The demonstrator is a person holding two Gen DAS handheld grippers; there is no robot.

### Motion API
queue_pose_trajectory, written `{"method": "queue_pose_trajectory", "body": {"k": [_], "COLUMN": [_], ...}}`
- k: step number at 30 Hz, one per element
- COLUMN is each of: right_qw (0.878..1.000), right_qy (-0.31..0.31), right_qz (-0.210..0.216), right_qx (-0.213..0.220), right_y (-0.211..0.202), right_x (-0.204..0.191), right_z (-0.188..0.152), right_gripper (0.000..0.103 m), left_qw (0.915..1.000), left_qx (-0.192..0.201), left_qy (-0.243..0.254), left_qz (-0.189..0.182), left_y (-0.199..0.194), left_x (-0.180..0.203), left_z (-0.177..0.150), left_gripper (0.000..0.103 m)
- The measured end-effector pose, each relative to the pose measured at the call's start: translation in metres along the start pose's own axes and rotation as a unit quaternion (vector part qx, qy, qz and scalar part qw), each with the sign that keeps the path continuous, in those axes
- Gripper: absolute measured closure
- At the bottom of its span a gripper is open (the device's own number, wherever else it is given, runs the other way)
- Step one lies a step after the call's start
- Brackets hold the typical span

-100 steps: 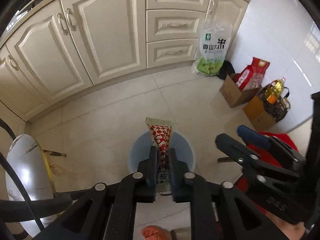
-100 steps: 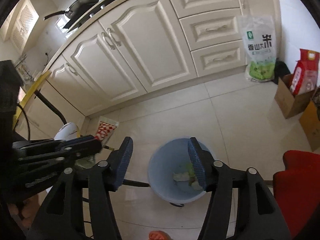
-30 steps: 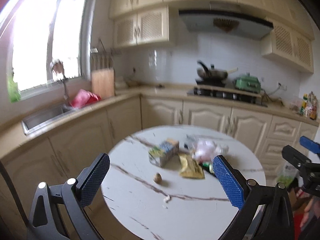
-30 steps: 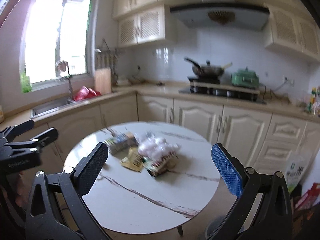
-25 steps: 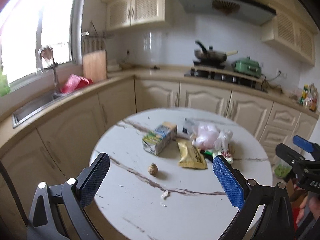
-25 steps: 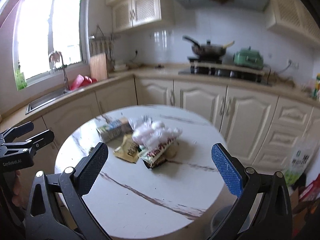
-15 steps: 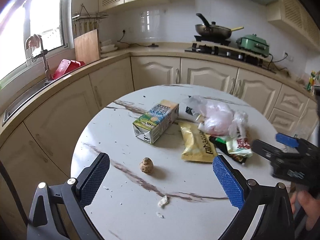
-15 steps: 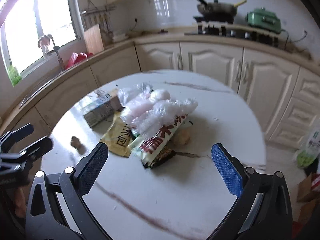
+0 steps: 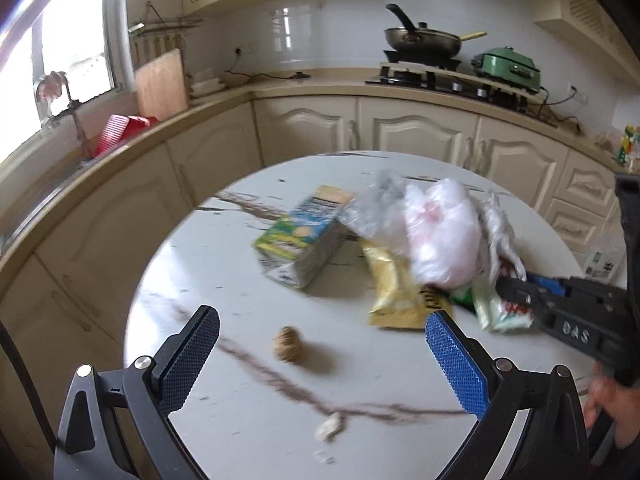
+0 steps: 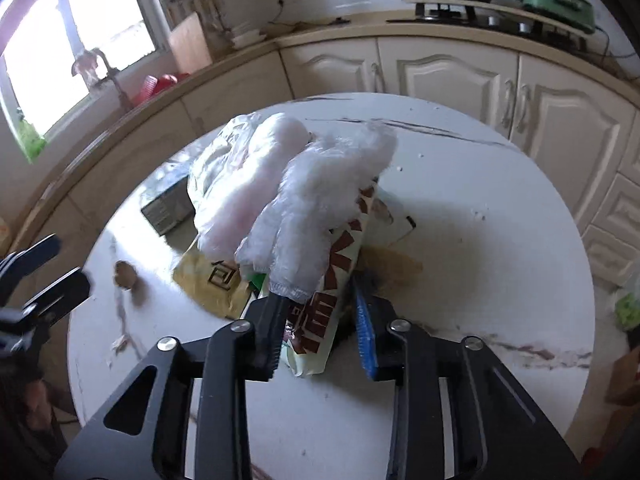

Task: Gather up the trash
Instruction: 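Grasp the long white package with red print with the right tool, then grasp clear plastic wrap with left tool while right tool holds white package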

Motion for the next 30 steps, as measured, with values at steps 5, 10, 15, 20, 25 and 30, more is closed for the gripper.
{"method": "queue_pose_trajectory", "body": {"k": [5,10,15,20,25,30], "right_qw": [0.999,0.999,0.997,0.997,0.997,0.998], "right_qy": [-0.029,-0.047,-0.073,-0.07,-0.066,-0.064], "right_qz": [-0.014,-0.001,0.034,0.036,0.04,0.03], "right_qx": [0.022,0.013,0.005,0.0,-0.001,-0.005], "right_y": [-0.033,-0.05,-0.058,-0.057,-0.058,-0.055], "right_x": [-0.003,-0.009,-0.024,-0.024,-0.023,-0.023], "right_z": [-0.011,-0.029,-0.045,-0.055,-0.057,-0.055], "right_gripper": [0.085,0.085,0.085,0.085,0.085,0.084], "left_qw": [0.9996,0.9994,0.998,0.9967,0.9959,0.9894], "left_qx": [-0.026,-0.024,-0.026,-0.056,-0.077,-0.098], "left_qy": [0.007,0.002,0.0,0.007,0.008,-0.019], "left_qz": [-0.007,-0.026,-0.058,-0.058,-0.047,-0.106], "left_y": [0.024,0.022,0.013,0.025,0.047,0.052], "left_x": [0.011,0.02,0.03,0.041,0.047,0.04], "left_z": [0.009,0.017,0.01,0.005,0.01,0.008], "left_gripper": [0.001,0.001,0.001,0.001,0.017,0.082]}}
Point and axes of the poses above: each gripper's, at about its wrist camera, not at the fingertips, and y roughly the way its jaws point, x to its right, z to its top, the point moved 3 cm from there along y, roughly the way its jaws point, and after that the axes turned 3 degrees about z, right-handed, at the moved point
